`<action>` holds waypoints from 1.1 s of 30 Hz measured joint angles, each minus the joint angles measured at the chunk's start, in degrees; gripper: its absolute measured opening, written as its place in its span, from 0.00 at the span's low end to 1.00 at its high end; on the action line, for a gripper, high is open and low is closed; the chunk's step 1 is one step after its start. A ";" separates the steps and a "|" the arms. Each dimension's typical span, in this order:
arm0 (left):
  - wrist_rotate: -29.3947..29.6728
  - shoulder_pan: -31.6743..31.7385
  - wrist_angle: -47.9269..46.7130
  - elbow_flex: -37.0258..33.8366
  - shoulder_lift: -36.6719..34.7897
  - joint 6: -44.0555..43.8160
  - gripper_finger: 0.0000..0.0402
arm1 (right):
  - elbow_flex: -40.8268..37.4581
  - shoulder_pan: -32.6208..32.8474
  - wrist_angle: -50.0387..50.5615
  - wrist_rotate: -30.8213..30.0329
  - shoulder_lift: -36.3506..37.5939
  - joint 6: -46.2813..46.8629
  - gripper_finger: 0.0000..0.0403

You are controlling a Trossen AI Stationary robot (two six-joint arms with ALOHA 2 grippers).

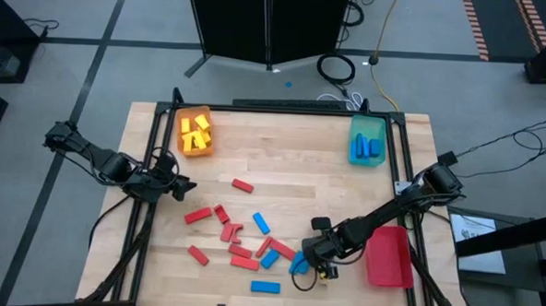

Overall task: Sort blocks
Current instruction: Put the blue block into the blue bin

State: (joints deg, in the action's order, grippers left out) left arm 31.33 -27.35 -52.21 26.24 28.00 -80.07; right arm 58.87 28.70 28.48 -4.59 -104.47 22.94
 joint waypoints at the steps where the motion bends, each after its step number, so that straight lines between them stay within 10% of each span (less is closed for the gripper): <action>1: 0.00 0.01 0.01 0.00 0.00 -0.01 0.57 | 0.02 -0.62 0.16 0.34 0.14 -0.04 0.02; 21: -0.74 -0.01 0.67 0.00 0.01 -0.47 0.57 | 16.57 -2.63 5.79 4.84 -3.42 -28.72 0.59; 33: -1.31 0.01 0.49 0.00 0.01 -0.13 0.57 | 16.74 1.83 6.68 3.85 -9.52 -33.24 0.65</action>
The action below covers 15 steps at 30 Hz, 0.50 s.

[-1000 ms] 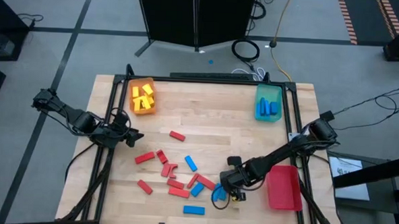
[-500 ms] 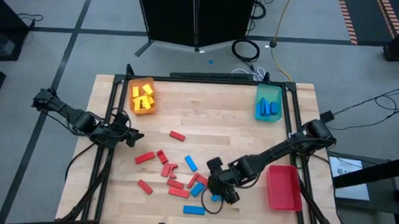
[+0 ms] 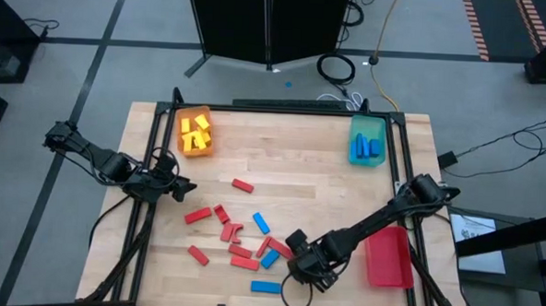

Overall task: Sort blocks
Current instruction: Put the blue block into the blue bin

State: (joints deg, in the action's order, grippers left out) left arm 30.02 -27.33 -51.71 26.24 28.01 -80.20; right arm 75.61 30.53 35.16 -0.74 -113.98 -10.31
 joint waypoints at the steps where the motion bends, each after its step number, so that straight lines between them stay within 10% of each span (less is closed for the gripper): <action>1: 0.00 -0.02 -0.08 0.00 0.00 -0.02 0.57 | 0.00 0.01 -0.02 -0.50 -0.04 0.00 0.65; 15: 0.04 0.00 -0.29 0.00 -0.01 0.02 0.57 | -2.62 -2.15 10.98 -9.34 -0.14 9.65 0.55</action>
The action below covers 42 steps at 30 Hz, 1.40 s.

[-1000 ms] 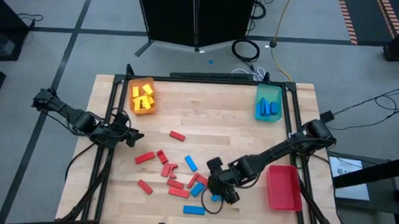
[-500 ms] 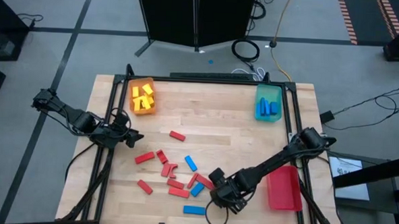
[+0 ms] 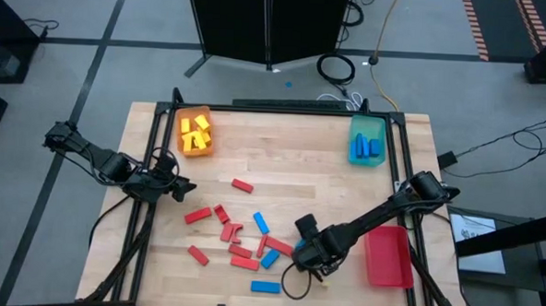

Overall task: Sort blocks
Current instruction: Put the blue block into the blue bin

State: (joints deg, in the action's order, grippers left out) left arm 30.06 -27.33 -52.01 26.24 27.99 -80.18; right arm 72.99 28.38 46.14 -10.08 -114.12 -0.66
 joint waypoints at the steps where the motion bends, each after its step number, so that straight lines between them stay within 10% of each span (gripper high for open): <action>1: 0.00 -0.02 -0.01 0.00 -0.01 0.01 0.57 | -0.07 -0.06 0.85 -1.66 -0.06 0.46 0.55; 14: 0.04 -0.01 0.02 0.00 0.00 -0.31 0.57 | 2.09 -2.99 2.91 -9.41 3.35 4.45 0.58; 25: 0.58 0.00 0.02 0.00 -0.01 0.05 0.57 | 2.47 -7.43 10.77 -3.96 4.47 9.57 0.71; 34: 0.63 -0.01 0.01 0.00 0.19 0.12 0.57 | 2.48 -6.61 4.91 5.72 4.57 12.05 0.65; 42: 0.66 0.00 0.00 -0.02 0.80 1.20 0.57 | 2.40 -6.32 5.33 1.54 4.19 13.09 0.59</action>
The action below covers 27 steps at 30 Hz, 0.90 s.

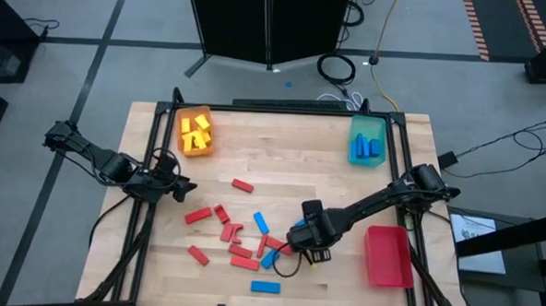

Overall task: Sort blocks
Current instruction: Put the blue block into the blue bin

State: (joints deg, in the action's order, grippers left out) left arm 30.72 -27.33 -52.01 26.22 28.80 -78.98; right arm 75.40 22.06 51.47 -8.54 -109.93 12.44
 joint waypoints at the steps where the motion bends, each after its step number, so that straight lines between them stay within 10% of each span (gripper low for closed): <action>1: 0.00 -0.01 0.02 0.00 0.00 0.00 0.57 | 0.00 -0.36 -0.08 -0.14 0.01 -0.01 0.57; 27: -0.46 0.00 0.00 0.00 0.07 0.40 0.57 | -4.50 -1.22 -2.32 1.02 0.28 5.69 0.49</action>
State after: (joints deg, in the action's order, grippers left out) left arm 30.26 -27.34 -52.01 26.22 28.86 -78.58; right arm 70.90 20.84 49.15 -7.52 -109.65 18.13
